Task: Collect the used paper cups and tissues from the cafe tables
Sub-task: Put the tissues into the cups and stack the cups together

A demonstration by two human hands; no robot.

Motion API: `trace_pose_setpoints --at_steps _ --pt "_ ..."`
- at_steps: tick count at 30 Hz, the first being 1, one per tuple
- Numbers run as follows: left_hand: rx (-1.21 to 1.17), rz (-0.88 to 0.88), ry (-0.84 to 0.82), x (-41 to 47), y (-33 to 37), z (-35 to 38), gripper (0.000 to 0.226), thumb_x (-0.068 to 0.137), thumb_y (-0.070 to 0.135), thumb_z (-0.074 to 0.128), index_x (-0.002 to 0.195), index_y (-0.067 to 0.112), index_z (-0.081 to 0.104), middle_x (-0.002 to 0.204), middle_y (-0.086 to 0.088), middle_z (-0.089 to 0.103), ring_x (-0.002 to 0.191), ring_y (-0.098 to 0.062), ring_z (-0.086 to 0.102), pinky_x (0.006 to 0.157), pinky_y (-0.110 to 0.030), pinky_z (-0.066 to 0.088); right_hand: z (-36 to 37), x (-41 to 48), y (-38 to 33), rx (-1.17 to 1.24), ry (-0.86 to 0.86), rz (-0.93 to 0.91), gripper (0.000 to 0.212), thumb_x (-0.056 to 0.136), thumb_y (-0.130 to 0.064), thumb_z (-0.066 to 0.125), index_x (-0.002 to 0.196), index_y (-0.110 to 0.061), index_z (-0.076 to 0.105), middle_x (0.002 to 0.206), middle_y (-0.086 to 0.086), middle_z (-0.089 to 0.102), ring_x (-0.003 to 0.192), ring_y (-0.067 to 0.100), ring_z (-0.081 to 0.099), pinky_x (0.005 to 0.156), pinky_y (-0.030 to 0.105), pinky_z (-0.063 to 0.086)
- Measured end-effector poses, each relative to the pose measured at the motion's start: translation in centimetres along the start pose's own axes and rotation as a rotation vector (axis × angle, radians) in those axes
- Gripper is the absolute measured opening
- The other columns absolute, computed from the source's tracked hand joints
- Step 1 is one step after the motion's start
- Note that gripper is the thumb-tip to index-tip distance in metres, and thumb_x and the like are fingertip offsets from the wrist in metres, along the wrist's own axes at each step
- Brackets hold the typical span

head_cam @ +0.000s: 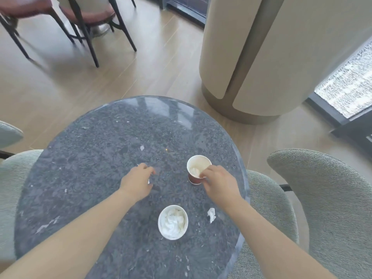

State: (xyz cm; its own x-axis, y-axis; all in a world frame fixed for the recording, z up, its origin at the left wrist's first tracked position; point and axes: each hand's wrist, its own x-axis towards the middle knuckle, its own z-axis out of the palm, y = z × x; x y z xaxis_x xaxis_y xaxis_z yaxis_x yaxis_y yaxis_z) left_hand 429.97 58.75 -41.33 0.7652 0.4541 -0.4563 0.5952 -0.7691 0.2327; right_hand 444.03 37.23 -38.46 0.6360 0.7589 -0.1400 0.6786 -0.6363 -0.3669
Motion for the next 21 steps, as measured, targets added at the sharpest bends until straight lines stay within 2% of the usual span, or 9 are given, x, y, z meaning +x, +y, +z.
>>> trace_pose_setpoints --at_steps 6,9,11,15,18,19,21 --pt "0.069 -0.031 -0.080 1.2 -1.4 1.5 0.039 0.090 0.018 0.055 0.127 0.025 0.046 0.130 -0.002 0.038 0.113 -0.025 0.045 0.077 -0.034 0.050 1.3 1.5 -2.1 0.043 -0.049 -0.100 0.016 0.089 -0.017 0.052 0.099 -0.019 0.064 0.109 -0.005 0.060 0.104 0.020 0.050 0.071 0.036 0.049" --pt "0.029 0.020 -0.116 1.4 -1.7 2.3 0.029 0.089 0.004 0.047 0.113 0.019 0.052 0.114 -0.004 0.047 0.101 -0.025 0.052 0.077 -0.033 0.045 1.9 1.5 -2.1 0.052 -0.084 -0.103 0.016 0.089 -0.016 0.052 0.101 -0.018 0.064 0.111 -0.005 0.059 0.107 0.020 0.049 0.074 0.037 0.049" --pt "-0.036 0.068 -0.115 1.3 -1.6 2.4 0.025 0.088 0.003 0.046 0.104 0.016 0.060 0.101 -0.001 0.049 0.100 -0.025 0.054 0.079 -0.031 0.042 2.0 1.3 -2.0 0.074 -0.091 -0.120 0.018 0.089 -0.015 0.052 0.102 -0.017 0.064 0.113 -0.005 0.059 0.108 0.021 0.049 0.074 0.037 0.050" --pt "-0.328 0.113 0.161 1.1 0.3 0.1 0.018 0.083 0.002 0.055 0.089 0.015 0.065 0.085 0.002 0.053 0.084 -0.023 0.055 0.070 -0.029 0.037 2.1 0.4 -1.6 0.155 -0.024 -0.161 0.024 0.087 -0.010 0.055 0.109 -0.017 0.062 0.123 -0.002 0.054 0.107 0.020 0.052 0.072 0.036 0.051" --pt "-0.465 0.216 0.361 0.8 3.1 -2.4 0.020 0.078 0.000 0.059 0.081 0.019 0.063 0.083 0.006 0.056 0.073 -0.014 0.053 0.068 -0.029 0.041 2.0 -0.6 -1.2 0.192 0.033 -0.131 0.030 0.084 -0.012 0.057 0.113 -0.017 0.055 0.125 -0.001 0.045 0.085 0.013 0.051 0.062 0.028 0.045" --pt "-0.482 0.263 0.389 0.6 4.1 -3.0 0.021 0.077 -0.001 0.060 0.080 0.020 0.062 0.085 0.008 0.056 0.071 -0.009 0.052 0.068 -0.028 0.043 2.0 -1.0 -1.0 0.196 0.043 -0.112 0.029 0.084 -0.013 0.058 0.112 -0.017 0.053 0.123 -0.001 0.043 0.080 0.011 0.048 0.060 0.026 0.043" --pt "-0.456 0.363 0.362 0.1 5.7 -3.4 0.022 0.078 0.000 0.060 0.083 0.021 0.063 0.089 0.012 0.054 0.071 -0.001 0.051 0.070 -0.027 0.045 2.1 -1.9 -0.2 0.181 0.021 -0.080 0.028 0.084 -0.018 0.059 0.111 -0.016 0.051 0.120 -0.001 0.042 0.084 0.012 0.049 0.060 0.026 0.044"
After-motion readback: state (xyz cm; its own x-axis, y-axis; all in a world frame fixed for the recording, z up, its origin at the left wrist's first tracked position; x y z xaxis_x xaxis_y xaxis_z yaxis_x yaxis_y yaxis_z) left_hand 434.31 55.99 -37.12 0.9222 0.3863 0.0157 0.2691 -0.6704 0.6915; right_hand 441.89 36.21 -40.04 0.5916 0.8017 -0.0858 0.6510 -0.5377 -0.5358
